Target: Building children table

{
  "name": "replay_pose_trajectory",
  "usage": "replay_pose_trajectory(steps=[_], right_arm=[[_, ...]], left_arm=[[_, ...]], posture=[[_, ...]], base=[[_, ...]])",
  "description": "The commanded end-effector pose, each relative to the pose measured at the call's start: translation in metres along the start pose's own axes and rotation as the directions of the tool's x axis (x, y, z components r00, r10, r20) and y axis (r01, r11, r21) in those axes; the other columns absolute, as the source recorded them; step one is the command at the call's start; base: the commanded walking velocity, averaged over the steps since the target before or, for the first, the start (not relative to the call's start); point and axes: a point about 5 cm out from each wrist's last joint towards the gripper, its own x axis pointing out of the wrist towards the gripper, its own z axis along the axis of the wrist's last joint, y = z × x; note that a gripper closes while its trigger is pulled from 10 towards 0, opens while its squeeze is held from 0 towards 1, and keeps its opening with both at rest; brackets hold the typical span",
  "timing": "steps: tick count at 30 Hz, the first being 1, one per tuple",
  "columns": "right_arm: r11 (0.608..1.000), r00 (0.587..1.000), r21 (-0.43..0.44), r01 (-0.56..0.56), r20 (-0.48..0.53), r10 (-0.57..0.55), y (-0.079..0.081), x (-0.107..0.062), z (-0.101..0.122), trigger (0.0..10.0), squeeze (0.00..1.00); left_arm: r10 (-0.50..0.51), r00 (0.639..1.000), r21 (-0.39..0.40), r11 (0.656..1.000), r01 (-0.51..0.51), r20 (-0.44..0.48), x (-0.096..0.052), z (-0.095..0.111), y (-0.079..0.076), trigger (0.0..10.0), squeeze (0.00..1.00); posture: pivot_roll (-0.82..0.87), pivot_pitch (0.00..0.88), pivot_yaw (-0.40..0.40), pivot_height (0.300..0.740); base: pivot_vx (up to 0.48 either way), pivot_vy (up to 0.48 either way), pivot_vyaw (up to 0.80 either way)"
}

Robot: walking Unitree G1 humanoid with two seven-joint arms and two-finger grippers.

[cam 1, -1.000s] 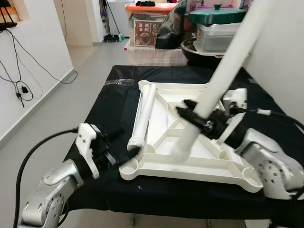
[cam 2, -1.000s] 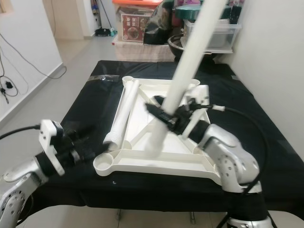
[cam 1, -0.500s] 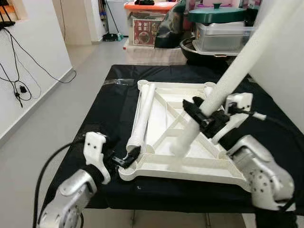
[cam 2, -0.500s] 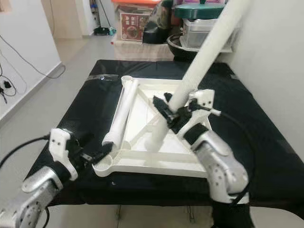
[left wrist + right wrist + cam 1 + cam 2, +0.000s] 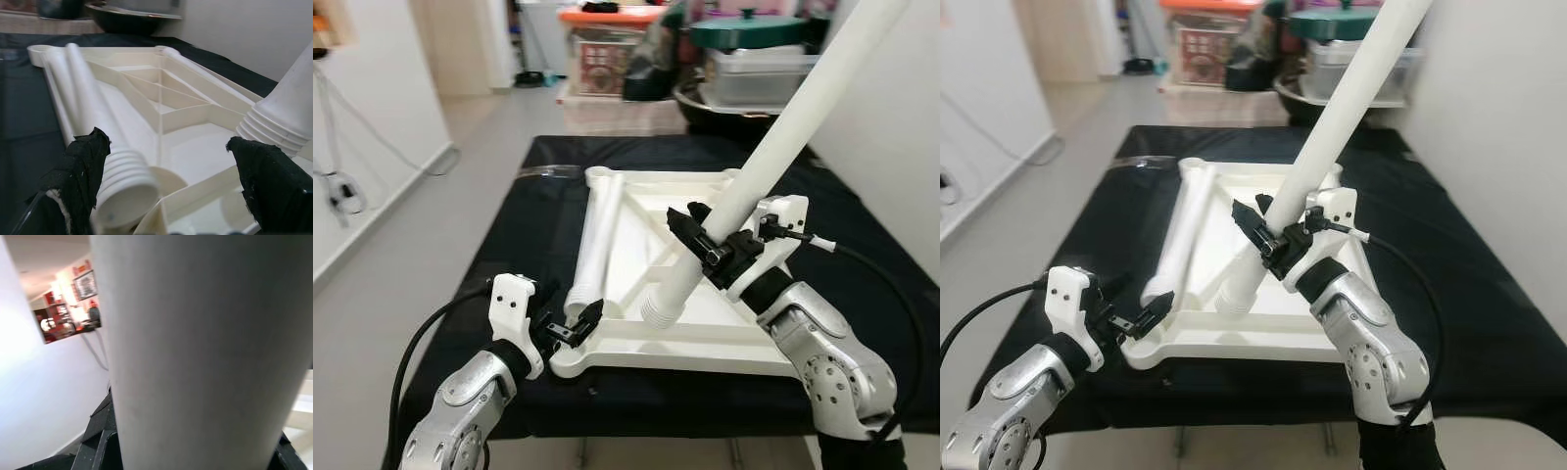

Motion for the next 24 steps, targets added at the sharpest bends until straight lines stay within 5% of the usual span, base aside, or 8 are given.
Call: replay_pose_trajectory(steps=[1, 7, 8, 10, 24], right_arm=[[1.0, 1.0, 0.001, -0.009, -0.001, 0.009, 0.0031, -0.0007, 0.0008, 0.0, 0.0], [1.0, 1.0, -0.021, -0.012, 0.003, 0.012, 0.0051, 0.0005, 0.0005, 0.1, 0.0], [0.999, 1.0, -0.029, -0.016, 0.003, 0.016, 0.0055, 0.0009, 0.0003, 1.2, 0.0], [0.999, 1.0, -0.033, -0.02, 0.009, 0.021, 0.0061, 0.0018, 0.0007, 0.0, 0.0], [0.999, 0.999, -0.036, -0.029, 0.026, 0.03, 0.0055, 0.005, 0.0042, 0.0, 0.0]], left_arm=[[0.007, 1.0, 0.006, 1.0, -0.007, -0.005, 0.0008, -0.0024, 0.0002, 10.0, 0.0], [0.012, 1.0, 0.0, 1.0, -0.012, 0.003, 0.0024, -0.002, -0.0004, 10.0, 0.0], [0.01, 1.0, 0.004, 1.0, -0.01, 0.001, 0.003, -0.0018, -0.0006, 10.0, 0.0], [0.003, 1.0, 0.007, 1.0, -0.003, 0.007, 0.0037, -0.001, -0.0015, 10.0, 0.0], [-0.012, 1.0, 0.008, 1.0, 0.011, 0.018, 0.0061, -0.0016, -0.0051, 10.0, 0.0]], posture=[[-0.01, 0.0, -0.043, 0.74], [-0.01, 0.0, -0.041, 0.74], [-0.01, 0.0, -0.043, 0.74], [-0.01, 0.0, -0.045, 0.74], [-0.01, 0.0, -0.049, 0.74]], base=[[0.0, 0.0, -0.8], [0.0, 0.0, -0.13], [0.0, 0.0, 0.0], [0.0, -0.122, 0.0], [0.0, -0.361, 0.0]])
